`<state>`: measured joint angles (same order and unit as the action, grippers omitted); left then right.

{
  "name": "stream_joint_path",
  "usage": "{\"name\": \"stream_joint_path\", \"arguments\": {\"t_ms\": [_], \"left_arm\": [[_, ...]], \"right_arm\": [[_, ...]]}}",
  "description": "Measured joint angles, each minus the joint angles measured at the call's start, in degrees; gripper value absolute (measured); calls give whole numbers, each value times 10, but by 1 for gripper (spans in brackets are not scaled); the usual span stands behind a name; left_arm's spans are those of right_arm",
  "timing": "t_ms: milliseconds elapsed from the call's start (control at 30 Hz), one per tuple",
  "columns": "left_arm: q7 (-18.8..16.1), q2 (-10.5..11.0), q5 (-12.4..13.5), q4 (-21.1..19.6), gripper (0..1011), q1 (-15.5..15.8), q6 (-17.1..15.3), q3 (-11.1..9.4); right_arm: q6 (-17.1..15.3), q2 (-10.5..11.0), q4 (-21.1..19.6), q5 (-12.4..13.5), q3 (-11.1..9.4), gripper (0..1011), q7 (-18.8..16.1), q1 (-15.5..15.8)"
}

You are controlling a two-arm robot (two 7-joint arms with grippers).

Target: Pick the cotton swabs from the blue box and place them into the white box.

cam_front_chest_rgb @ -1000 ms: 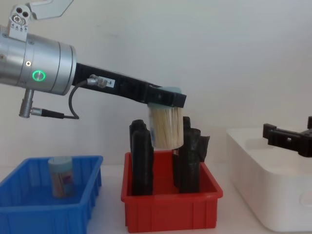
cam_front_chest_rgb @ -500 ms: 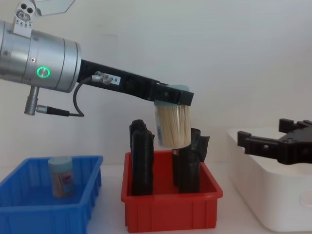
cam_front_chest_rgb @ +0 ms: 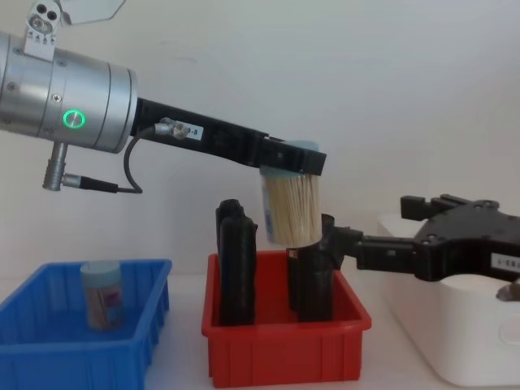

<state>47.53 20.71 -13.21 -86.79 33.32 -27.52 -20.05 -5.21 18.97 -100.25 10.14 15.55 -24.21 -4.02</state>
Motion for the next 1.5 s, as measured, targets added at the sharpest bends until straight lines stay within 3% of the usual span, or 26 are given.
{"name": "stream_joint_path", "arguments": {"t_ms": [633, 1500], "left_arm": [[2, -1, 0, 0, 671, 1, 0, 0], [2, 0, 0, 0, 671, 1, 0, 0]], "right_arm": [[-3, -30, 53, -39, 13, 1002, -50, -64], [7, -77, 168, -29, 26, 1002, -105, -151]]}}
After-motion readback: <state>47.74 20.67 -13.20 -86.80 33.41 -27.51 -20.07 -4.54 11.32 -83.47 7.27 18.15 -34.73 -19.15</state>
